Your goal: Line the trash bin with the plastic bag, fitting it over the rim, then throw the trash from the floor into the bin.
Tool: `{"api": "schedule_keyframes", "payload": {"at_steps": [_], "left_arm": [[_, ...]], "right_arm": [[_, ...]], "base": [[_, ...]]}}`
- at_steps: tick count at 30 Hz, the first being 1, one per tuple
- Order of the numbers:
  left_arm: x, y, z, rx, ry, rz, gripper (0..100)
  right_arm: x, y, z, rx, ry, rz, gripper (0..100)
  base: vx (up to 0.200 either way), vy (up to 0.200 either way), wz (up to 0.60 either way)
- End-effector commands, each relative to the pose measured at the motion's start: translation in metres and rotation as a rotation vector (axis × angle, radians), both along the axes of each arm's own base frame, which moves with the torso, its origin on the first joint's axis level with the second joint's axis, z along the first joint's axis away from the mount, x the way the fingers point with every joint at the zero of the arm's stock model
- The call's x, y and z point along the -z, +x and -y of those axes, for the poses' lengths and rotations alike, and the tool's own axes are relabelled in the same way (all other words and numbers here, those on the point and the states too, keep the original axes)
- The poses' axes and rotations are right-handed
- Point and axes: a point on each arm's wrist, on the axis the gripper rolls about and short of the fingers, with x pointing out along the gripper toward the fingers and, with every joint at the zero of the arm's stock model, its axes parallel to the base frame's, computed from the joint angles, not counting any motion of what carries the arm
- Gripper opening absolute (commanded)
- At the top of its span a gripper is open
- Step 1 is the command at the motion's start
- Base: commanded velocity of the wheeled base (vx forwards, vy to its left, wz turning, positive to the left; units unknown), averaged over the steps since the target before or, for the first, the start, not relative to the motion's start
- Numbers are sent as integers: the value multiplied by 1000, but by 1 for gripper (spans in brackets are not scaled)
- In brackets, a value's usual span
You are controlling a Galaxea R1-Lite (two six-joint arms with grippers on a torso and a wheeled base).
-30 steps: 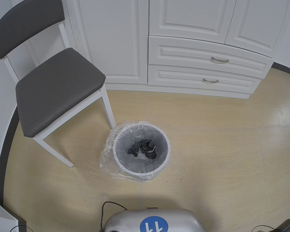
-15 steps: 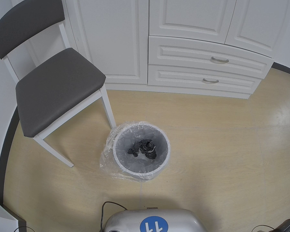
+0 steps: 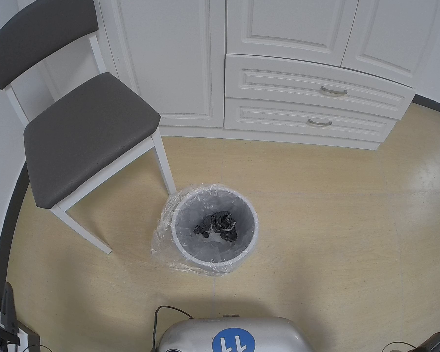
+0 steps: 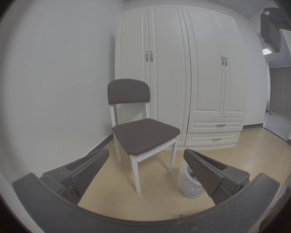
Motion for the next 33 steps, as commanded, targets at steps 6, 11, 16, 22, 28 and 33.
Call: {"api": "schedule_keyframes", "payload": {"at_steps": [6,11,16,22,28,33], "left_arm": [[26,5,0,2,-51,-153,100],[26,5,0,3,-56,-152,100],[26,5,0,1,-65,-151,100],[26,5,0,7,-66,-153,100],[26,5,0,9,-66,-157,100],[27,5,0,13,-54,-160,100]], "right_arm": [[38,15,-1,-43,-2,-202,100],[49,17,-1,-37,-8,-311,100],[56,18,-1,-27,-3,-384,100],[57,18,-2,-54,-46,-395,100],[56,18,-3,-121,-118,-401,100],[57,18,-4,-161,-135,-403,100]], "base": [[0,0,0],[0,0,0],[0,0,0],[0,0,0],[0,0,0],[0,0,0]]}}
